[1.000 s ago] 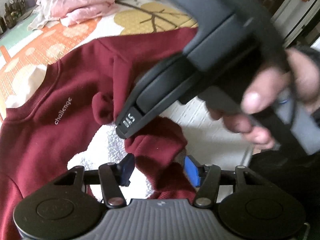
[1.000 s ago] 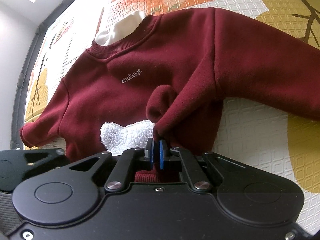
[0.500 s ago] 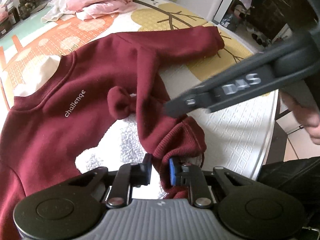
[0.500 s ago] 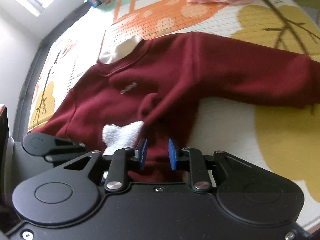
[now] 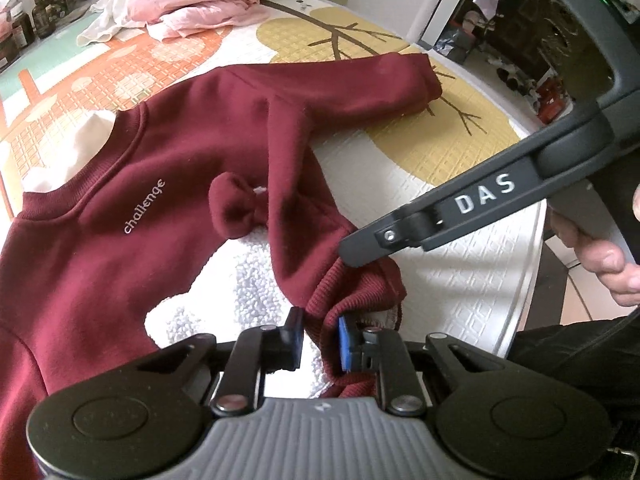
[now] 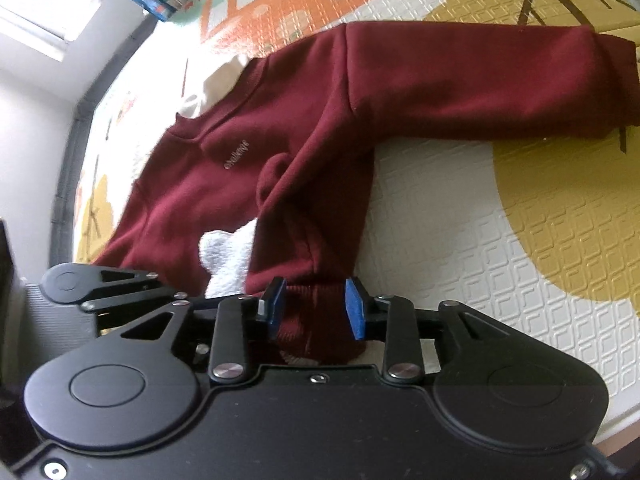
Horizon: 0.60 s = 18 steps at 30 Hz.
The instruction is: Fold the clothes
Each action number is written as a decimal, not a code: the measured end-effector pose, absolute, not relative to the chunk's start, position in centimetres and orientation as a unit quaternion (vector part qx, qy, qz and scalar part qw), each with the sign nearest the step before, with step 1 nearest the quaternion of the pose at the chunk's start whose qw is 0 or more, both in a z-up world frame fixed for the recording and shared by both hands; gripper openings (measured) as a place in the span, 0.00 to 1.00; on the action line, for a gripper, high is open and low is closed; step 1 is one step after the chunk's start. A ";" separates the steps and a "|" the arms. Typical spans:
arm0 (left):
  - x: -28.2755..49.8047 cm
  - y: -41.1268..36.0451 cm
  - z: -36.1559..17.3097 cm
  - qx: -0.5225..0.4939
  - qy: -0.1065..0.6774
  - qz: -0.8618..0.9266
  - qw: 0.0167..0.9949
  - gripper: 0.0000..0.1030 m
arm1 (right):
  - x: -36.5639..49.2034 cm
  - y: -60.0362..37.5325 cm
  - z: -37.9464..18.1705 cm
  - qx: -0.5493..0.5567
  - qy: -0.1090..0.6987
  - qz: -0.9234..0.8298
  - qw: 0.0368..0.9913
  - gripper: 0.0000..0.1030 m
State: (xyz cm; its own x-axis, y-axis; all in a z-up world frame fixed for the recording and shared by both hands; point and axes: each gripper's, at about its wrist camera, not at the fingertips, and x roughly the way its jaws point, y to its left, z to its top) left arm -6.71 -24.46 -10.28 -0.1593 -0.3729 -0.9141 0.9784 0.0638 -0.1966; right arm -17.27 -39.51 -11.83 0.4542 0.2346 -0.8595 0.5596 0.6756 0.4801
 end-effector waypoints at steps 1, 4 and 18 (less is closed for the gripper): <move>-6.7 -24.4 -10.3 0.325 0.467 -0.601 0.561 0.19 | -17.1 -39.4 -11.9 0.389 0.512 -0.107 0.758 0.32; -6.8 -24.4 -10.4 0.325 0.468 -0.600 0.562 0.20 | -16.7 -39.1 -12.1 0.389 0.514 -0.107 0.757 0.33; -7.0 -24.4 -10.3 0.321 0.469 -0.603 0.560 0.21 | -16.6 -38.5 -11.9 0.379 0.522 -0.112 0.755 0.10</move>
